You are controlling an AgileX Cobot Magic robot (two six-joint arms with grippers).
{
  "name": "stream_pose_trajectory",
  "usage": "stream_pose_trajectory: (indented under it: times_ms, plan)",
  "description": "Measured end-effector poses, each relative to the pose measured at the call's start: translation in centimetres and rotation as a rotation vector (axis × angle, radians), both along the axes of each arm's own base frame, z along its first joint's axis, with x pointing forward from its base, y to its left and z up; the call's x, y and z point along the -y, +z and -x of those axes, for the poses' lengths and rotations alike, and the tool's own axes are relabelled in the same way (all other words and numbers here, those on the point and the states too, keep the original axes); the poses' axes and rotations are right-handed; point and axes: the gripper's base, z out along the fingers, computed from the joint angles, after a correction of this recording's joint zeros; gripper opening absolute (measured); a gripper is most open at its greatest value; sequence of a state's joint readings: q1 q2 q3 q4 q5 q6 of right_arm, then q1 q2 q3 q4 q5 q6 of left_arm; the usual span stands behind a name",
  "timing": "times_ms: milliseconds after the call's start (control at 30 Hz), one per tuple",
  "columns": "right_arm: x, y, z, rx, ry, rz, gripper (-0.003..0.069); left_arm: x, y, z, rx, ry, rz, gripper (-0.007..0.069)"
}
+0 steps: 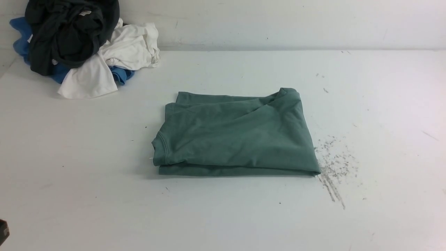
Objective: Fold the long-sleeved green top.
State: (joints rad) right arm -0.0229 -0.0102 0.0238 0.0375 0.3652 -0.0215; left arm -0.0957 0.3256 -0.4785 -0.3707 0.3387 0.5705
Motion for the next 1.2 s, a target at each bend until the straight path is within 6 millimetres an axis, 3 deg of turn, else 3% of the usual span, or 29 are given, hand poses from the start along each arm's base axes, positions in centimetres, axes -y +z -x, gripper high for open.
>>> stream_pose_trajectory:
  times_ms: [200, 367, 600, 767, 967, 1200]
  plan:
    - [0.0, 0.0, 0.0, -0.001, 0.0, 0.0, -0.0014, -0.3, -1.1, 2.7, 0.103, 0.002, 0.005, -0.0007]
    - [0.0, 0.0, 0.0, -0.001, 0.0, -0.001, -0.0014, -0.5, -4.1, 4.4, 0.123, 0.01, -0.077, -0.0007]
    - [0.0, 0.0, 0.0, -0.001, 0.0, -0.001, -0.0014, -0.7, -7.6, 3.1, 0.066, 0.039, -0.09, -0.0007]
    - [0.0, 0.0, 0.0, -0.001, 0.0, -0.001, -0.0014, -1.1, -11.5, 1.8, 0.07, 0.106, 0.04, -0.0007]
    - [0.0, 0.0, 0.0, -0.002, 0.0, -0.001, -0.0014, -1.1, -14.6, 1.8, -0.188, 0.129, 0.173, -0.0007]
    - [0.0, 0.0, 0.0, -0.002, 0.0, -0.001, -0.0014, -1.1, -15.0, 2.0, -0.245, 0.139, 0.207, -0.0007]
